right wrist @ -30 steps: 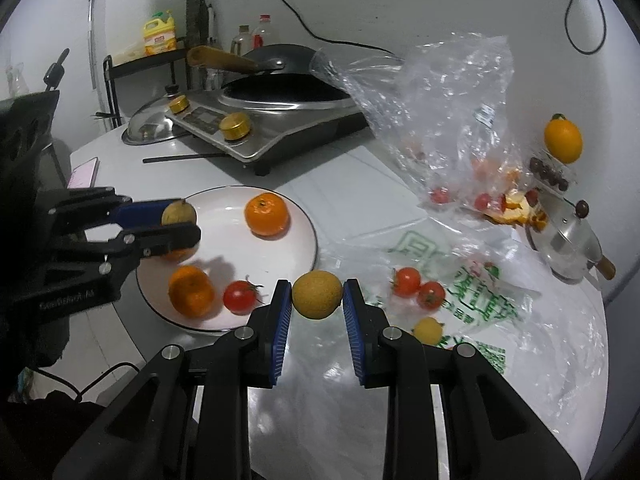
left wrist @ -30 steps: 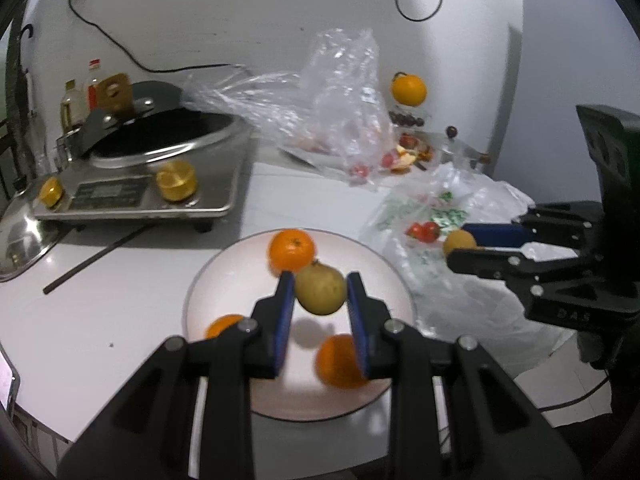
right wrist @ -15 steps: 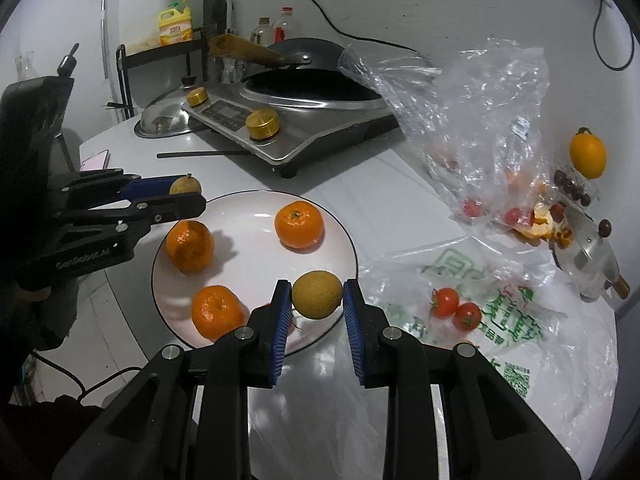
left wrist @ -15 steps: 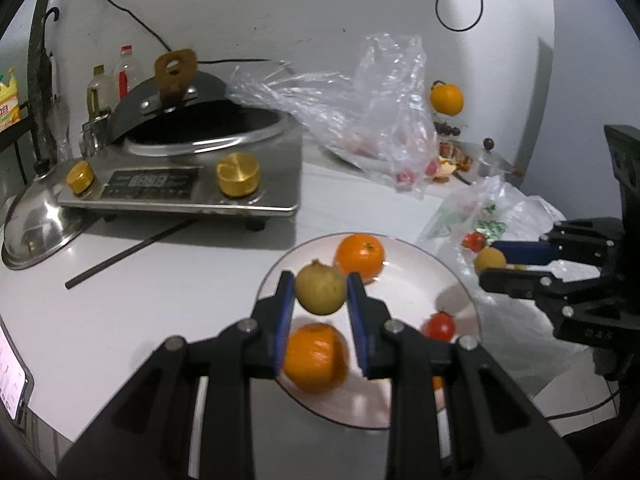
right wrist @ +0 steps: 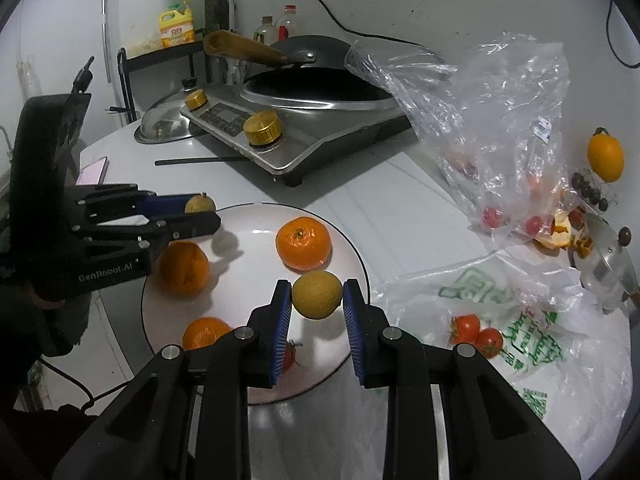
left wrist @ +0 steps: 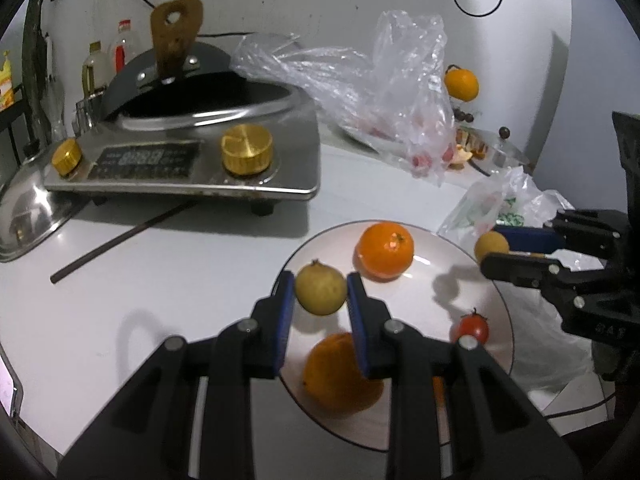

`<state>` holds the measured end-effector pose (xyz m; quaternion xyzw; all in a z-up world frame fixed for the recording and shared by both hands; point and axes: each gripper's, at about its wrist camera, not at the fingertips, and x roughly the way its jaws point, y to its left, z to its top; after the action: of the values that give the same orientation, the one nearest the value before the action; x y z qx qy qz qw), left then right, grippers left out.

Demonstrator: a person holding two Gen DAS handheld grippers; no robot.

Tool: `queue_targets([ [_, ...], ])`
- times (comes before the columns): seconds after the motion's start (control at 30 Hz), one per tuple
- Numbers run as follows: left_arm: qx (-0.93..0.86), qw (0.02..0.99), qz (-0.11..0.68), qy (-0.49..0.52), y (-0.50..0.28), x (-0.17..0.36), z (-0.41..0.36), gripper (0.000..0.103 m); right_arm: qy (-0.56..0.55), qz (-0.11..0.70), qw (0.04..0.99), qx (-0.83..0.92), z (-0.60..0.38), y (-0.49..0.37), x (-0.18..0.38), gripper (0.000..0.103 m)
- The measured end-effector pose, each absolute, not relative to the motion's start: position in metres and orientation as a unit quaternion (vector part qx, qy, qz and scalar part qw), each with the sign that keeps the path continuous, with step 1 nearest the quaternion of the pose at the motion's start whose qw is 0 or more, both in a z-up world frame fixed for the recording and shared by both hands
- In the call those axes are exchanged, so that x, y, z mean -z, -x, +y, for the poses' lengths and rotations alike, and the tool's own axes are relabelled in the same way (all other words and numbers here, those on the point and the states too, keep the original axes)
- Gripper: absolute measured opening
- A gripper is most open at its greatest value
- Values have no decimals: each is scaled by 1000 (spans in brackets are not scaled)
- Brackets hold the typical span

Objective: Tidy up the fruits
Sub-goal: 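Lower both yellow fruits onto the plate and open both tools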

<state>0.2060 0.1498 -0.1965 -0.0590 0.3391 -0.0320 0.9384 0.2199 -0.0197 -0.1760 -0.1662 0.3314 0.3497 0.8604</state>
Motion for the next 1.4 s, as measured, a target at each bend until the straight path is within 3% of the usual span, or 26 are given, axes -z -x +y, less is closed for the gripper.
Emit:
queue_targets([
  [0.47,49,949,305,71,-190,185,160,41,173,318,855,-372,17,-228,171,29],
  [1.4,11,943,318,100,-174,203,205,42,210,346,815,-415,93,-221,188,29],
])
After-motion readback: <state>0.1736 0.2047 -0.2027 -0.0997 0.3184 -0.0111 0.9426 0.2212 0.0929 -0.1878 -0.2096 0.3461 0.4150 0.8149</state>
